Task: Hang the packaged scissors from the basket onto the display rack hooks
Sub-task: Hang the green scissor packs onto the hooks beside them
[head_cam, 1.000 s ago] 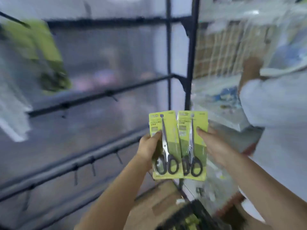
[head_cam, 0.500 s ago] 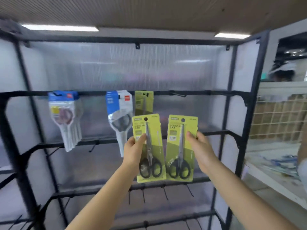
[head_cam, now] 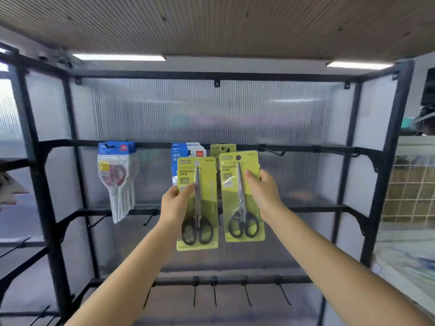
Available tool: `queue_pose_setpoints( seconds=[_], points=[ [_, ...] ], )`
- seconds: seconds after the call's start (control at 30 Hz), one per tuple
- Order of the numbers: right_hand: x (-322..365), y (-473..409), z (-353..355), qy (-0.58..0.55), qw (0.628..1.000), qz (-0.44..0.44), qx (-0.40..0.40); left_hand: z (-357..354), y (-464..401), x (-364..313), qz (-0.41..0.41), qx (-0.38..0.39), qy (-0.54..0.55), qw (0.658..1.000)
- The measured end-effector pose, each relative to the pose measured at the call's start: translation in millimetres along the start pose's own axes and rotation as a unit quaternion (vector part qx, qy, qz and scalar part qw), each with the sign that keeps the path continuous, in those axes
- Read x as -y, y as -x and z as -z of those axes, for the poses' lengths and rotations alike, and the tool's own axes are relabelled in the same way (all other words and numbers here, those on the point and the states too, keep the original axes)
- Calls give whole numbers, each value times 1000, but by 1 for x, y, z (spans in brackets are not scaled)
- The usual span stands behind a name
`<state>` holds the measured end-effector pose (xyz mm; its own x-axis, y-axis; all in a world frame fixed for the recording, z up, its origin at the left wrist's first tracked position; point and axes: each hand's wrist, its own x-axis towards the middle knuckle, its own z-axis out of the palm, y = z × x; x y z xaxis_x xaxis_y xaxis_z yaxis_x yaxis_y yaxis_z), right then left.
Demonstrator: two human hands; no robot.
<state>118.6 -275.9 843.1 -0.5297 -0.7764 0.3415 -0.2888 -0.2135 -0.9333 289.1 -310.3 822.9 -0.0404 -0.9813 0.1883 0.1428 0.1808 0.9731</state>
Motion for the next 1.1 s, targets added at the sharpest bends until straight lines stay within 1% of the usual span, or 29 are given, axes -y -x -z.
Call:
queue_pose_setpoints(
  seconds=[0.2, 0.4, 0.57, 0.67, 0.9, 1.1],
  points=[
    [17, -18, -14, 18, 999, 28, 9, 3, -12, -5, -20, 6, 9, 1000],
    [13, -24, -20, 11, 1000, 1, -4, 8, -21, -1, -27, 13, 6, 1000],
    [5, -33, -24, 15, 1000, -8, -4, 9, -26, 5, -21, 11, 9, 1000],
    [0, -41, -30, 8, 1000, -6, -6, 5, -28, 10, -19, 23, 14, 999],
    [-18, -65, -42, 44, 998, 26, -24, -11, -34, 27, 10, 47, 8, 999],
    [-29, -94, -51, 100, 993, 52, -32, -16, -50, 34, 7, 58, 5, 998]
  ],
)
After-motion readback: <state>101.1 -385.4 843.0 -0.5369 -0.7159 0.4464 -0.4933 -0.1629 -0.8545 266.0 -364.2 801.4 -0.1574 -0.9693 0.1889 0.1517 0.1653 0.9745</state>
